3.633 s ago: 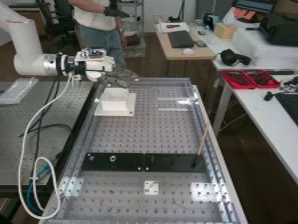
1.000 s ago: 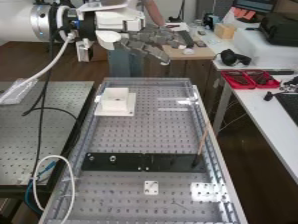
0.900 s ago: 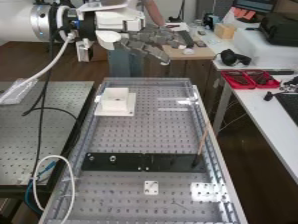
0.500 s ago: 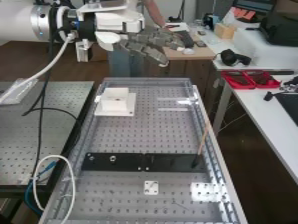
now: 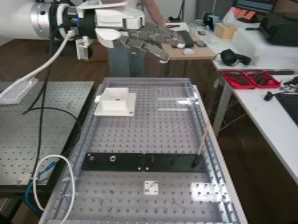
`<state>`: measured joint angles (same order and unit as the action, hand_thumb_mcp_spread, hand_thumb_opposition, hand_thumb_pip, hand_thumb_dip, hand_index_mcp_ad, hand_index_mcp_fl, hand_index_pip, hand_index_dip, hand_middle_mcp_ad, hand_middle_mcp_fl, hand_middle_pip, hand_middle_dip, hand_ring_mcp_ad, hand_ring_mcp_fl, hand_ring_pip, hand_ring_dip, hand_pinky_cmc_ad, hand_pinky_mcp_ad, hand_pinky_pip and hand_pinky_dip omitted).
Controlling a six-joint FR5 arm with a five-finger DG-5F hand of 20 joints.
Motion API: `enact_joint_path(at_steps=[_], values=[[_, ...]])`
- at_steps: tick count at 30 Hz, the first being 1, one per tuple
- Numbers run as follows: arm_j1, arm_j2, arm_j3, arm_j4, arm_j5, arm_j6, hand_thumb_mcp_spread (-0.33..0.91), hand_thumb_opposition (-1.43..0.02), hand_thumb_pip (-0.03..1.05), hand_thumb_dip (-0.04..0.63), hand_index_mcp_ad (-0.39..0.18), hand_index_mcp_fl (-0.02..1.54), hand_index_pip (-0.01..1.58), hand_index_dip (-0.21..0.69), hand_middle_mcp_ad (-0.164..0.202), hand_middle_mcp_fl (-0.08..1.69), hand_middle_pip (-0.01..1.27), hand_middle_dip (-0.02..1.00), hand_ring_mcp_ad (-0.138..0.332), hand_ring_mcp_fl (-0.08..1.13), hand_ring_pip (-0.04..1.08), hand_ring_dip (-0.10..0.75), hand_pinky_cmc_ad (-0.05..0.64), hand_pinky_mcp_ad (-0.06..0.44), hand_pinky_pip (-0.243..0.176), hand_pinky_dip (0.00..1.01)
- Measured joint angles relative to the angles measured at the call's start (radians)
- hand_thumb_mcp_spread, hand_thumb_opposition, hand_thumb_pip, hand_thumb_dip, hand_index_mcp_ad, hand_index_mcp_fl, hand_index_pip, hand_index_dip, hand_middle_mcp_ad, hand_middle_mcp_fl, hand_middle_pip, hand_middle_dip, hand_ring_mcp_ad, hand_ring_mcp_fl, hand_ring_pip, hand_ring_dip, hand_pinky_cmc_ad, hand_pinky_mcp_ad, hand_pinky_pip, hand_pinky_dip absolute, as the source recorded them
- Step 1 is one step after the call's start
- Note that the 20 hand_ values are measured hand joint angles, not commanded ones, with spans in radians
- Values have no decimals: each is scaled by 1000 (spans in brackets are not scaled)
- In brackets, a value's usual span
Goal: Grab the bearing and place it in the white container
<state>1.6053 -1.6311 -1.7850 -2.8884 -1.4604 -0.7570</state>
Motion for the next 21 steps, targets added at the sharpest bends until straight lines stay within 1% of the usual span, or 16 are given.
enact_joint_path(at_steps=[11,21], values=[[5,14,-13,9,10,2,264,-747,442,159,-129,188,115,175,75,93,131,251,138,0,103,112,435,314,-106,354],[5,20,-12,-2,5,-2,264,-747,438,159,-129,188,115,175,75,93,131,251,138,0,103,112,435,314,-106,354]])
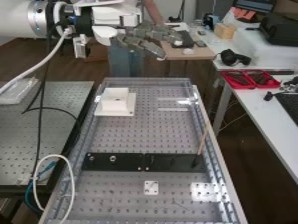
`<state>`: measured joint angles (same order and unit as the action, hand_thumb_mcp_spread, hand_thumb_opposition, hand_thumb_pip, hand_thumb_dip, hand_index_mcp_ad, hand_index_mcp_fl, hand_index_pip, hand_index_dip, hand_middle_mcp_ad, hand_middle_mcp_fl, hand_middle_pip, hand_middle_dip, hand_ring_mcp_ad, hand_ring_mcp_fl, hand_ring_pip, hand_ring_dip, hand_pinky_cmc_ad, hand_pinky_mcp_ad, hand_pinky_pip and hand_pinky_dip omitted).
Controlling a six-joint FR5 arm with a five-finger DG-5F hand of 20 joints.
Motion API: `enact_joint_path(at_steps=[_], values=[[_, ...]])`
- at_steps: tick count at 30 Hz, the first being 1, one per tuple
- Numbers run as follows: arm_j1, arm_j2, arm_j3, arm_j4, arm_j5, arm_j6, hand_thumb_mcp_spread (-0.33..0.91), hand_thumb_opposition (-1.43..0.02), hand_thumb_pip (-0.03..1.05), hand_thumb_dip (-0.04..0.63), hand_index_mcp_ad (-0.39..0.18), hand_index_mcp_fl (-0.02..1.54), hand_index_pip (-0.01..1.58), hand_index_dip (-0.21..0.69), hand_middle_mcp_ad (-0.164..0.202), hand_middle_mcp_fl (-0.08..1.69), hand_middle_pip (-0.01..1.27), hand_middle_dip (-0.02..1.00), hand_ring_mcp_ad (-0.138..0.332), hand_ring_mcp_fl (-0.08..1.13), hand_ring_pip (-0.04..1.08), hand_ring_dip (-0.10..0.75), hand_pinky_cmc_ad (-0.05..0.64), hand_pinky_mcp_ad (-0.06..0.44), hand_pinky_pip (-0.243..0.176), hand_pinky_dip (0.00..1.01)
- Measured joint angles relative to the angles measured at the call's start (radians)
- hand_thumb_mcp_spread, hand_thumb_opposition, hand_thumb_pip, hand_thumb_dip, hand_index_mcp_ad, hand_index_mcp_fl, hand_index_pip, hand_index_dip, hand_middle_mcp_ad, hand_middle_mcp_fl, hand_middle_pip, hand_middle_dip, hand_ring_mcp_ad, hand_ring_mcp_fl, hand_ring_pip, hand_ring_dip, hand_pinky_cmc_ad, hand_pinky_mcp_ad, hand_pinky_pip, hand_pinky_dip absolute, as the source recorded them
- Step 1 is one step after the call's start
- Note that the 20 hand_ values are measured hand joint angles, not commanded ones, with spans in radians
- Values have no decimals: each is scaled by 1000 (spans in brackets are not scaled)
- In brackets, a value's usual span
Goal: Grab the bearing and place it in the white container
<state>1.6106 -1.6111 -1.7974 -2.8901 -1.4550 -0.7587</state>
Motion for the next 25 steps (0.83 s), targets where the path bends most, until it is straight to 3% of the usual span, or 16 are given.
enact_joint_path(at_steps=[25], values=[[-6,37,-19,-10,-16,3,264,-747,438,159,-129,187,115,175,75,91,127,251,138,0,103,112,435,314,-106,354]])
